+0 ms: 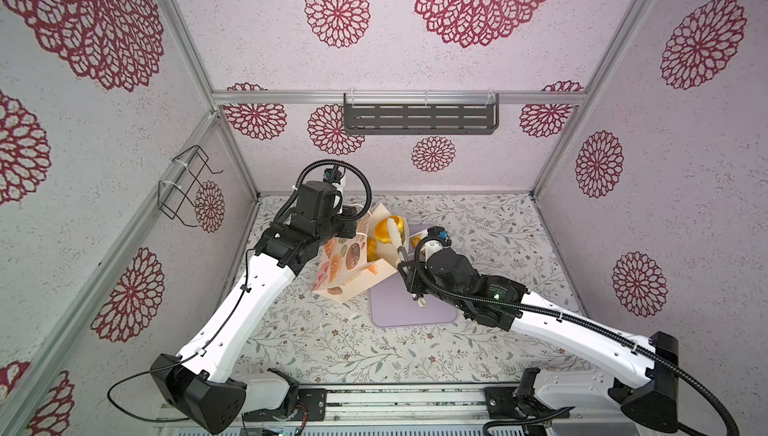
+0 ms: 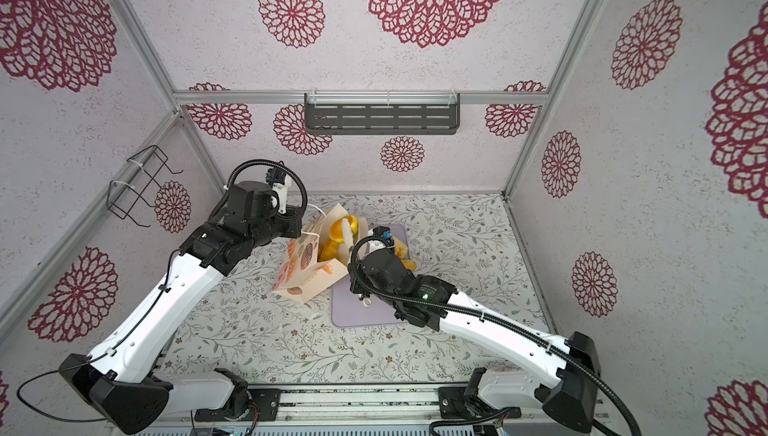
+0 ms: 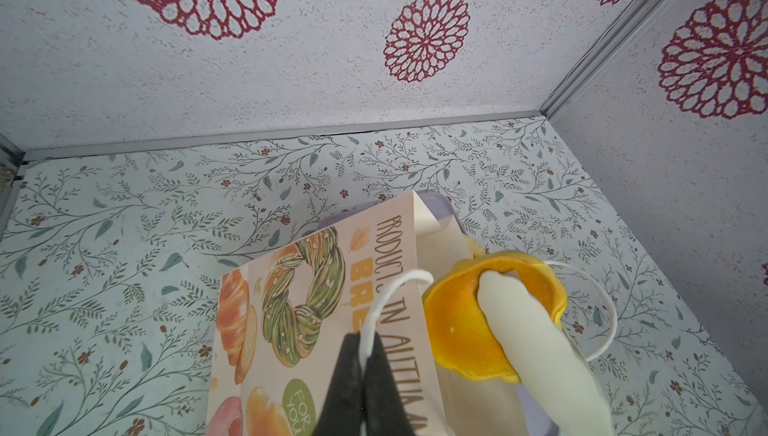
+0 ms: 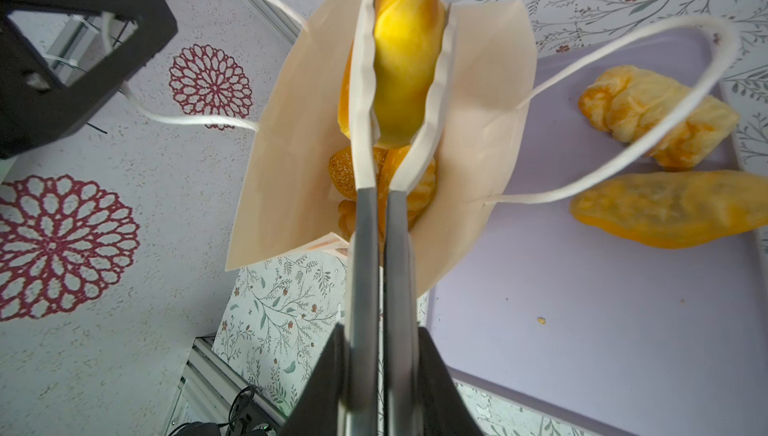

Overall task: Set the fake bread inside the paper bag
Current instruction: 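Carry the bun over the bag opening while the left gripper holds the bag, then open the tongs to drop the yellow bun half into the paper bag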

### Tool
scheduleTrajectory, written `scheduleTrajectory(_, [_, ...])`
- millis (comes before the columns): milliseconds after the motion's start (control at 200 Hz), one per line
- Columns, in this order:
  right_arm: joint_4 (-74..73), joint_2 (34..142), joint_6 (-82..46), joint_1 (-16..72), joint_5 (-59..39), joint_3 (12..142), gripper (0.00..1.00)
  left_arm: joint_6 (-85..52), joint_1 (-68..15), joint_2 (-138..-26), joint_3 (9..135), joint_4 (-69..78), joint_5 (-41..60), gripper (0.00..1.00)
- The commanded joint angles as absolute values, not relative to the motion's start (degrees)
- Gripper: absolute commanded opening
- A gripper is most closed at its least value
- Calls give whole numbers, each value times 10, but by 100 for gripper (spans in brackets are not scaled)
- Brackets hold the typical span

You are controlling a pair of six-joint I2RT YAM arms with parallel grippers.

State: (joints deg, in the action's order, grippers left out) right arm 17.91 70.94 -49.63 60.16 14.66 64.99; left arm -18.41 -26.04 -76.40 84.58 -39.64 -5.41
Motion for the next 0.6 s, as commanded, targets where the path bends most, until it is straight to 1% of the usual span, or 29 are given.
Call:
scheduleTrajectory(0, [135, 703, -506, 606, 145, 653, 2, -174, -256, -752, 842, -383, -57, 0])
scheduleTrajectory(155, [133, 706, -509, 606, 140, 651, 11, -174, -256, -751, 842, -383, -57, 0])
scheduleTrajectory(225, [132, 707, -510, 607, 140, 650, 16, -174, -256, -751, 842, -383, -57, 0])
scheduleTrajectory(290, [133, 706, -509, 607, 140, 650, 17, -174, -256, -751, 842, -383, -58, 0])
scheduleTrajectory(390, [130, 704, -511, 607, 141, 650, 23, -173, -257, -751, 842, -383, -59, 0])
scheduleTrajectory(595, [127, 697, -512, 607, 141, 649, 41, -174, -256, -749, 842, -382, -59, 0])
